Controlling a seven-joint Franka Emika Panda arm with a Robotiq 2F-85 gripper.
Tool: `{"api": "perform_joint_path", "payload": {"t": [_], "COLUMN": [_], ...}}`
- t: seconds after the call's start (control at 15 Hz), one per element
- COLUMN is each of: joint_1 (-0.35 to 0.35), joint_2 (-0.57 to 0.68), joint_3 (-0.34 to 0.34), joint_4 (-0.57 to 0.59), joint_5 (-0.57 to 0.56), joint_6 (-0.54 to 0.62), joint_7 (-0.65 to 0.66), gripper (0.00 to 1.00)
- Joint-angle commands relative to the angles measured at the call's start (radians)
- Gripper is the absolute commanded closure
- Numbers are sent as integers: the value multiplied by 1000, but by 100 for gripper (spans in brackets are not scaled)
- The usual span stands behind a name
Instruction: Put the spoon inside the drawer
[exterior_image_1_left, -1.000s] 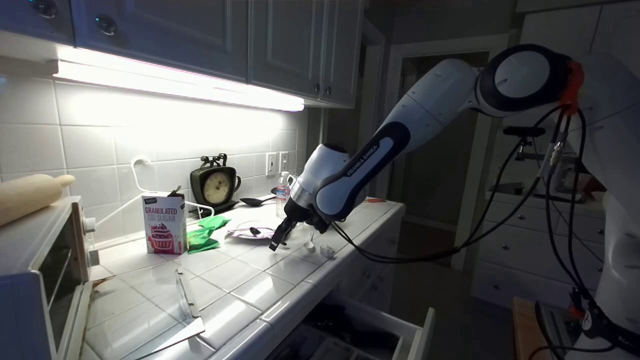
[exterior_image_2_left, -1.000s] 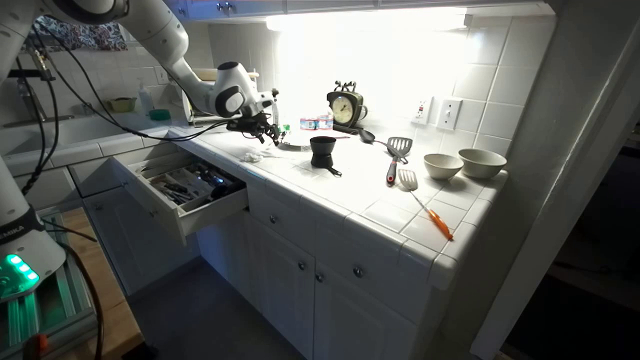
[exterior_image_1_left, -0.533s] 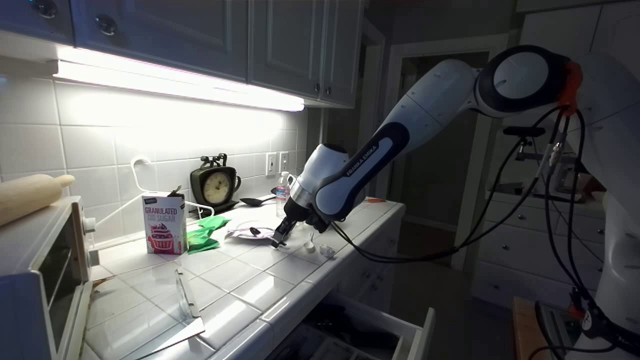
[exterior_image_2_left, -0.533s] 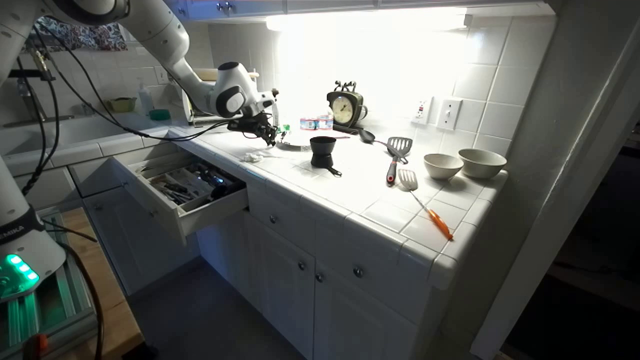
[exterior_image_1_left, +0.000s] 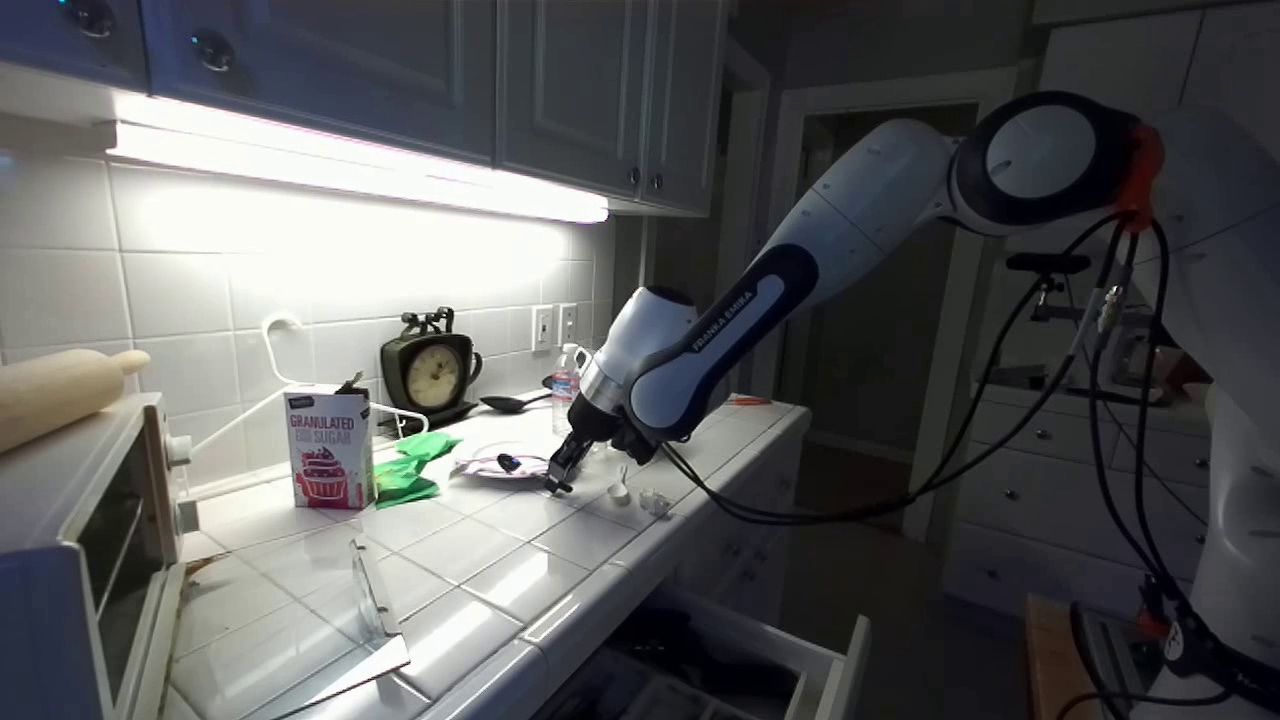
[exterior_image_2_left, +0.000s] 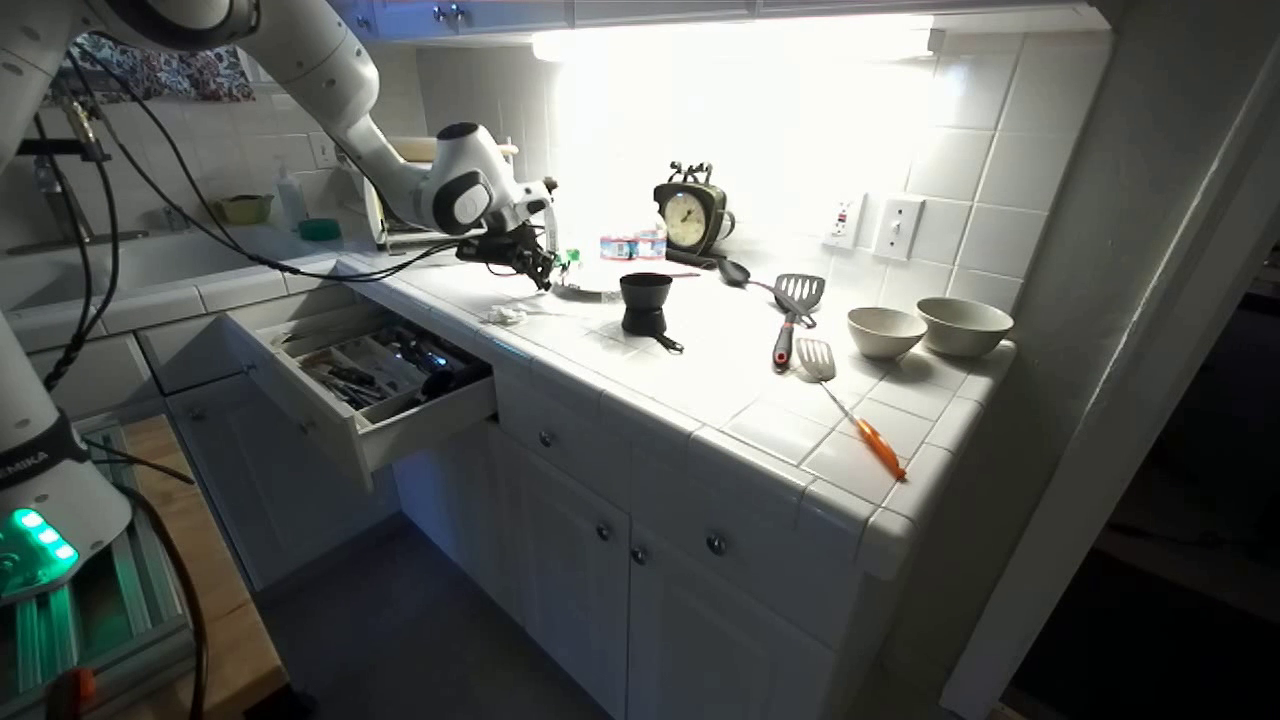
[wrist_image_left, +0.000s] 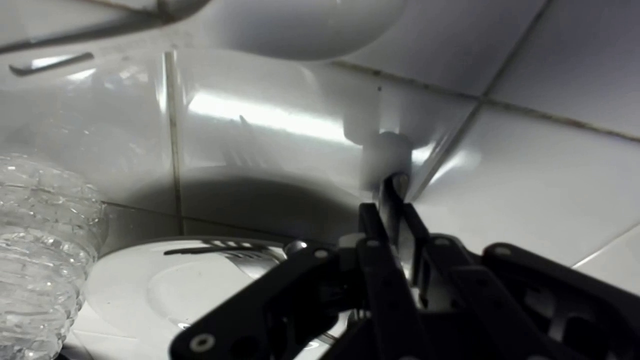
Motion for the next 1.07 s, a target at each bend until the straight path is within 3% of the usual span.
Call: {"api": "perform_joint_path", "payload": {"t": [0.0,0.33,0.53,0.73,0.8,0.87,1.0], "joint_1": [-21,-84,-160,-170,-166,-159,-150], "joint_2": [-16,-90,-139,-157,-161,-159,-144], "joint_3": [36,130,221,219,208,198,184], "joint_4": [-7,-75,-124,-141,-146,-144,-136], "joint_5": [-19,-24,-18,-26,-31,-37,-48], "joint_6": [-2,-19,-39,-54,-55,-51,-36], "joint_7": [-2,-104,-220,-261,-268,-272,-282], "gripper": [97,97,97,97,93,64,67]}}
